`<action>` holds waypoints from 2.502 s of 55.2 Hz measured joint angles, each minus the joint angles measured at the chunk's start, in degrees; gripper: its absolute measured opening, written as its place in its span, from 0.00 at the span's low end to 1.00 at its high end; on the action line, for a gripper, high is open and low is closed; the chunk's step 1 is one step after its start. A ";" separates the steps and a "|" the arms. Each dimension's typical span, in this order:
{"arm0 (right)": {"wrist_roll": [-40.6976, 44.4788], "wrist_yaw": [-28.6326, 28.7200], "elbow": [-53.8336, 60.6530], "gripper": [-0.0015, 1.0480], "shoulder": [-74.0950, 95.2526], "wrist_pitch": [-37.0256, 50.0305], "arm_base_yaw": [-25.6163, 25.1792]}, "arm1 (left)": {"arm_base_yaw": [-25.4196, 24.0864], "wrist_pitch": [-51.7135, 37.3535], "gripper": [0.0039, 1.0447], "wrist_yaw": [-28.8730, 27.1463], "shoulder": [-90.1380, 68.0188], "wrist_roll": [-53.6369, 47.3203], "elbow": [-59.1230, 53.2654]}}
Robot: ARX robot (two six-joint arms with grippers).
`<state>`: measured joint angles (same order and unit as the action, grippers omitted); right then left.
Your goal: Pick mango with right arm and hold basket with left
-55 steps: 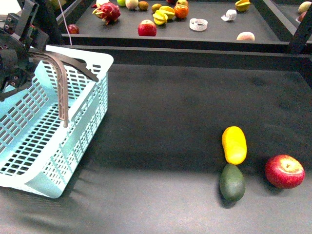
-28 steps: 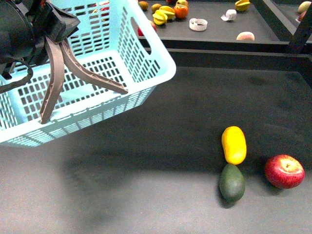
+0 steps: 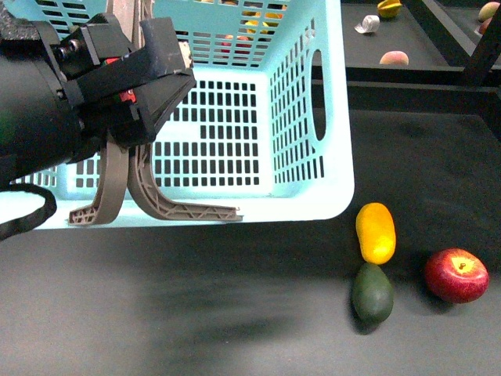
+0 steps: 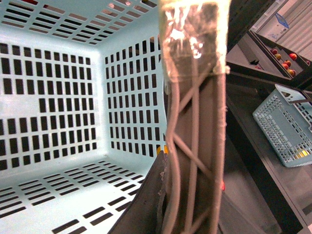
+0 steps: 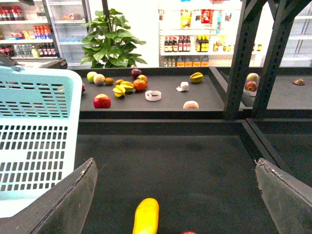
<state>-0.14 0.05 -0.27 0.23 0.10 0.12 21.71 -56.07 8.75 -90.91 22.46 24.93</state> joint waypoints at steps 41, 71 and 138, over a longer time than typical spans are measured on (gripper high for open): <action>0.00 0.02 0.00 0.92 0.00 0.00 0.00 | 6.99 -2.58 0.08 -0.07 5.55 -1.42 -4.72; 0.00 0.00 0.00 0.92 0.00 0.00 0.00 | 8.33 -4.72 0.08 -2.19 4.98 -1.46 -4.90; -1.16 1.77 -16.85 0.92 83.73 38.56 -11.17 | 8.41 -4.72 0.08 -2.21 4.90 -1.49 -4.90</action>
<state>-1.30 1.83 -17.12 83.96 38.65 -11.05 30.13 -60.80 6.55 -86.02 20.97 20.03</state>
